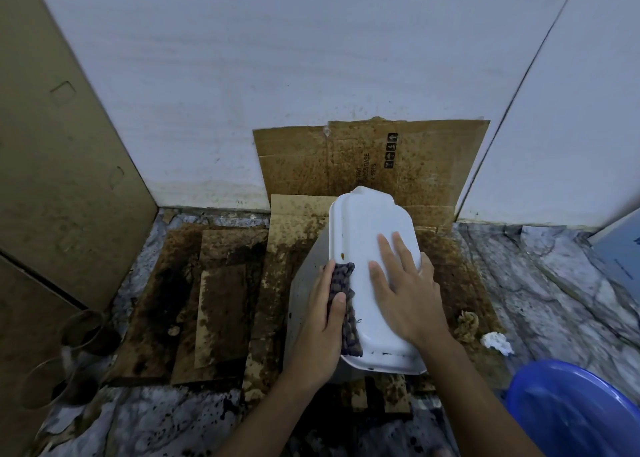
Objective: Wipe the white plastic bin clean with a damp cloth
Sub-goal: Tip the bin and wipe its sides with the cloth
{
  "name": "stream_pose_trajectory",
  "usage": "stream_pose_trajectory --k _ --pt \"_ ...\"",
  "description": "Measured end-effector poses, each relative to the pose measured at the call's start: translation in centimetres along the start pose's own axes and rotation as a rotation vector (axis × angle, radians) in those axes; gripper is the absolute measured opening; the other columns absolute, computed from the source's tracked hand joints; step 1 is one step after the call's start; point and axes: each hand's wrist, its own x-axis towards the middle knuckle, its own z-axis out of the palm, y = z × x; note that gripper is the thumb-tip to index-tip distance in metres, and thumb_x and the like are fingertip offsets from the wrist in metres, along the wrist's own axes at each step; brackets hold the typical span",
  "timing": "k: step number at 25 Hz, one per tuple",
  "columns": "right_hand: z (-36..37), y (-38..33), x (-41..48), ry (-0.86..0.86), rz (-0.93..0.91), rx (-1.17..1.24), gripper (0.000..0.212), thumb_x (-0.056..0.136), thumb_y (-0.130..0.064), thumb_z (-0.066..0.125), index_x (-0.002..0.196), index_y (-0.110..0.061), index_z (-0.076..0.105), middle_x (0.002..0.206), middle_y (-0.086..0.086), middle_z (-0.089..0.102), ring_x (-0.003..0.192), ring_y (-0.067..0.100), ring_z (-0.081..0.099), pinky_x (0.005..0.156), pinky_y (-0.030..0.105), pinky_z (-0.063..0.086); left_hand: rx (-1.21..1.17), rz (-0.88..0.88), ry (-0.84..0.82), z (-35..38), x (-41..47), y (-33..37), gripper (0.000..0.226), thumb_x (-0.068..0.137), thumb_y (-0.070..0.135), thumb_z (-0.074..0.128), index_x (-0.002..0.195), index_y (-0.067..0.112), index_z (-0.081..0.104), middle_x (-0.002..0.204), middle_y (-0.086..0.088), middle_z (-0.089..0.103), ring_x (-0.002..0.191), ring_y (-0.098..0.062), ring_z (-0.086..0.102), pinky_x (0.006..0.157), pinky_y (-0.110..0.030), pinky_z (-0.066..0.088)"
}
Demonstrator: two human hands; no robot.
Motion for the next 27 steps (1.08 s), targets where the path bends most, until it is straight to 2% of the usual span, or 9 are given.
stream_pose_trajectory --k 3,7,11,15,17,22,27 --pt "-0.1 0.1 0.0 -0.005 0.009 -0.010 0.064 0.093 -0.075 0.008 0.152 -0.055 -0.008 0.164 -0.028 -0.014 0.155 0.034 -0.008 0.118 0.069 0.012 0.014 0.004 0.008 0.1 1.4 0.8 0.054 0.102 0.057 0.037 0.154 0.055 0.022 0.164 0.027 0.017 0.151 0.001 0.019 0.125 -0.045 0.024" --pt "0.1 0.2 0.0 -0.008 0.012 -0.013 0.063 0.094 -0.074 0.008 0.152 -0.056 -0.009 0.164 -0.027 -0.015 0.155 0.034 -0.010 0.120 0.066 0.010 0.073 -0.043 0.038 -0.5 6.5 2.8 0.049 0.107 0.049 0.036 0.155 0.050 0.025 0.162 0.017 0.030 0.145 -0.008 0.037 0.119 -0.042 0.037" --pt "0.4 0.0 0.3 0.002 -0.003 -0.003 0.063 0.093 -0.076 0.007 0.151 -0.058 -0.011 0.163 -0.028 -0.017 0.154 0.036 -0.011 0.121 0.065 0.008 0.087 -0.030 0.060 -1.1 11.8 4.6 0.050 0.110 0.030 0.035 0.159 0.034 0.027 0.157 0.007 0.039 0.133 -0.009 0.047 0.109 -0.032 0.044" --pt "0.1 0.2 0.4 -0.006 0.015 -0.006 0.062 0.094 -0.074 0.009 0.152 -0.057 -0.009 0.164 -0.028 -0.015 0.154 0.036 -0.010 0.118 0.067 0.009 0.141 -0.027 0.047 -1.2 17.0 4.8 0.049 0.110 0.028 0.036 0.158 0.027 0.029 0.159 -0.002 0.038 0.141 -0.026 0.044 0.115 -0.050 0.041" --pt "-0.1 0.4 0.4 -0.009 0.025 -0.002 0.062 0.095 -0.074 0.009 0.151 -0.057 -0.009 0.164 -0.028 -0.015 0.154 0.035 -0.009 0.117 0.068 0.010 0.164 -0.035 0.040 -0.9 18.6 4.5 0.047 0.109 0.030 0.036 0.156 0.029 0.033 0.156 -0.004 0.043 0.138 -0.031 0.047 0.113 -0.054 0.042" --pt "-0.3 0.7 0.1 -0.010 0.034 0.018 0.061 0.094 -0.074 0.009 0.150 -0.059 -0.009 0.163 -0.030 -0.014 0.155 0.035 -0.010 0.116 0.070 0.010 0.148 0.005 0.052 -0.3 17.9 4.2 0.047 0.109 0.029 0.037 0.156 0.029 0.034 0.158 -0.003 0.041 0.140 -0.027 0.045 0.114 -0.052 0.041" --pt "-0.2 0.4 0.0 -0.009 0.035 0.014 0.063 0.093 -0.075 0.008 0.151 -0.057 -0.009 0.164 -0.029 -0.015 0.155 0.035 -0.009 0.117 0.070 0.010 0.186 0.050 0.064 -0.5 12.4 3.4 0.050 0.109 0.029 0.038 0.158 0.032 0.029 0.163 0.004 0.033 0.147 -0.017 0.036 0.119 -0.047 0.036"
